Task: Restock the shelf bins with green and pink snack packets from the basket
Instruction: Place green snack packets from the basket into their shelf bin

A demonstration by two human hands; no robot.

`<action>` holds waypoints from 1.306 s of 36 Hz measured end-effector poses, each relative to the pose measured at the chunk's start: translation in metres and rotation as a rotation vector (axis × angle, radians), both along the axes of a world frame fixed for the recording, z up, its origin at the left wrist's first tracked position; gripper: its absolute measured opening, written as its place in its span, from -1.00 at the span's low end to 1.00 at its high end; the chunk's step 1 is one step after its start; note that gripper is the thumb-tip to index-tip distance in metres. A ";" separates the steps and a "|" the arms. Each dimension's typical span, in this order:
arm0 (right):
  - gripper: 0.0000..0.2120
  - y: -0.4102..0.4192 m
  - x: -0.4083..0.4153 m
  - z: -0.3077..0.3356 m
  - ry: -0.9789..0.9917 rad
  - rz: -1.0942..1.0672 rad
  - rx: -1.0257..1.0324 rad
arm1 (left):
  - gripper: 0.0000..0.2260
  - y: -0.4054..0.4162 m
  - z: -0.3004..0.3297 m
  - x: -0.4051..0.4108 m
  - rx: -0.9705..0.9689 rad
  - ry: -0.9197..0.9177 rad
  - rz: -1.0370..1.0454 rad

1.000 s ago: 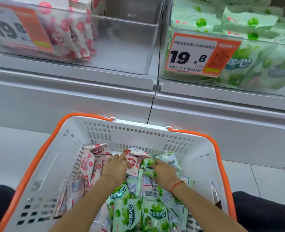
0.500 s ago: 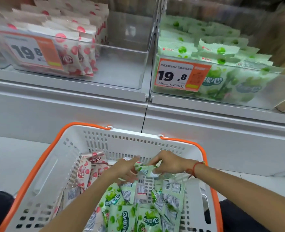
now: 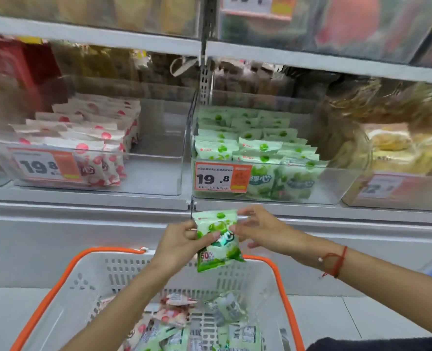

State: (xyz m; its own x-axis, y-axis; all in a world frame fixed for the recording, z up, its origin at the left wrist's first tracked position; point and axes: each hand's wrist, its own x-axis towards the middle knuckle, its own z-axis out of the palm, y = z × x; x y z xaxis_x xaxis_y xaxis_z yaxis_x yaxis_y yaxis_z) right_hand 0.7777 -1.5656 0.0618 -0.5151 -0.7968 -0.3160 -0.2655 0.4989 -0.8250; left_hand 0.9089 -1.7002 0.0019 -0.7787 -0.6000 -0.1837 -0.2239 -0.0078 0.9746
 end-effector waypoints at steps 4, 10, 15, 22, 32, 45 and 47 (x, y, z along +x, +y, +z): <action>-0.50 0.008 -0.011 0.028 -0.085 -0.058 -0.112 | -0.78 0.009 0.038 -0.013 -0.083 0.135 -0.011; -0.70 0.020 -0.028 0.064 0.190 -0.131 -0.267 | -0.85 0.023 0.097 -0.043 -0.256 0.296 -0.080; -0.78 0.034 -0.064 0.089 0.224 -0.316 -0.364 | -0.74 0.022 0.132 -0.075 -0.506 0.337 -0.008; -0.73 0.038 -0.134 0.113 0.286 -0.421 -0.301 | -0.65 0.005 0.167 -0.152 -0.640 0.186 -0.153; -0.56 0.025 -0.188 0.119 0.790 -0.369 -0.094 | -0.64 0.000 0.161 -0.237 -0.529 0.122 -0.244; -0.74 0.015 -0.198 0.140 1.346 -0.294 0.154 | -0.42 -0.029 0.153 -0.267 -0.930 -0.105 -0.537; -0.72 0.013 -0.198 0.135 1.440 -0.334 0.164 | -0.43 -0.031 0.145 -0.273 -1.031 -0.272 -0.609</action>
